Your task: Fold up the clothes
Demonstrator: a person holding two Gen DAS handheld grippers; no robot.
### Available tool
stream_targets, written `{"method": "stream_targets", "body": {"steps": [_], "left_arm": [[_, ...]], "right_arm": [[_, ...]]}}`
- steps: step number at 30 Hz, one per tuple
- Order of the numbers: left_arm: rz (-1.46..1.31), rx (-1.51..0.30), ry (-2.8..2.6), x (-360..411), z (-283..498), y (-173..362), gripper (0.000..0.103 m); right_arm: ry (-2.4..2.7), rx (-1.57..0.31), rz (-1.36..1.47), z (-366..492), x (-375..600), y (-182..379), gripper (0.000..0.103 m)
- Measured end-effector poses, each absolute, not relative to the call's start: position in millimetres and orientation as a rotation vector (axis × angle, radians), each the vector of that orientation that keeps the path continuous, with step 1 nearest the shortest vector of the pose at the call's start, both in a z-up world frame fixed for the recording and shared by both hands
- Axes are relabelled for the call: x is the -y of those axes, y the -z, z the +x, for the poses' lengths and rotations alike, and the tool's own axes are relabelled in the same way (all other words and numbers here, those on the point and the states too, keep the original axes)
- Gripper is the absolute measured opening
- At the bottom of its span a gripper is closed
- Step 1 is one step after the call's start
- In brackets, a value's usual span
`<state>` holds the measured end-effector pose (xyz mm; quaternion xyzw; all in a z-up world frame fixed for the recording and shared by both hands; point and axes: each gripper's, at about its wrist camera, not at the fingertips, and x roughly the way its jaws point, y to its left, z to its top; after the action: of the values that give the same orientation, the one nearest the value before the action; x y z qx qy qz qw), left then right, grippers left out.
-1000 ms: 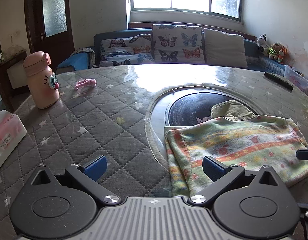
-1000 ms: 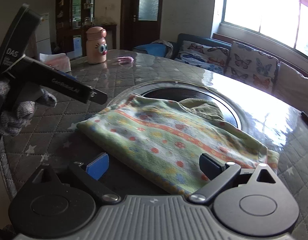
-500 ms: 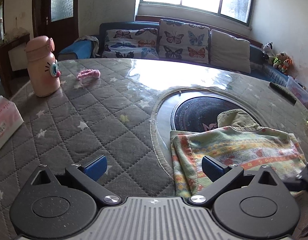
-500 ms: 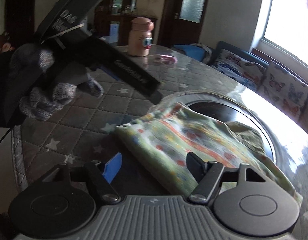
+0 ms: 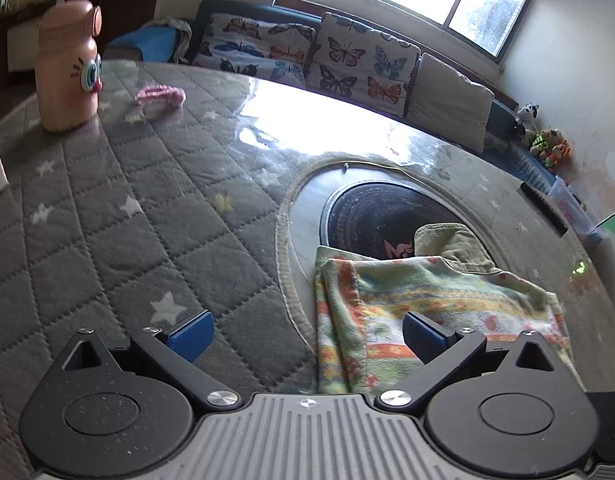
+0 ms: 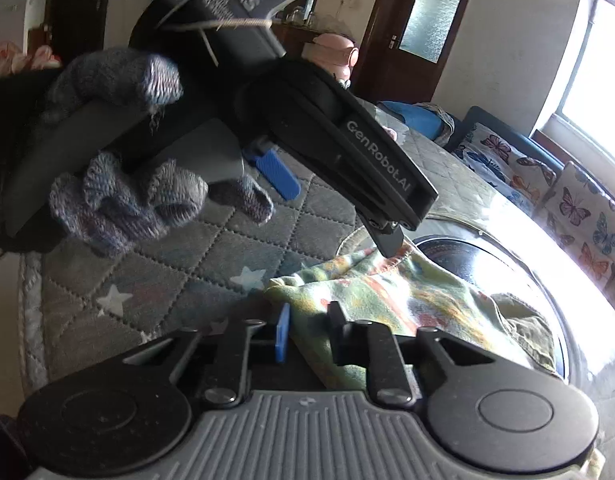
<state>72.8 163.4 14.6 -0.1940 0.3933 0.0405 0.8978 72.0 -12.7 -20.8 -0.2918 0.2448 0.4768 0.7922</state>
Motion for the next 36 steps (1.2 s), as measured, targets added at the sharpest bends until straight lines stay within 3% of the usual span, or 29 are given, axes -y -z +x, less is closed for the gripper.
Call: {"method": "stream_targets", "body": {"steps": [4,12,17,21,25,36], "left_arm": [[-0.475,-0.833,-0.064,-165,74,-13,0.098],[-0.645,-0.873,-0.033,-166,78,-7,0.086],[-0.722,-0.893,0.018,-160,84,-5,0.068],[-0.79,-0.909,0.024,-161,86,3,0.036],[-0.798,-0.913,0.012,-161,85,7,0.016],[-0.772,-0.903,0.008,-160,84,9,0.015]], "right_arm": [[-1.031,-0.529,-0.549,75,22,12,0.007],[-1.029,-0.514,-0.411,83,48,-10,0.006],[-1.03,-0.495,-0.379,82,63,-15,0.006],[-1.039,-0.503,-0.365,82,69,-16,0.005],[-1.055,-0.542,-0.332,91,76,-18,0.008],[-0.73,-0.619,-0.22,133,139,-3,0.01]]}}
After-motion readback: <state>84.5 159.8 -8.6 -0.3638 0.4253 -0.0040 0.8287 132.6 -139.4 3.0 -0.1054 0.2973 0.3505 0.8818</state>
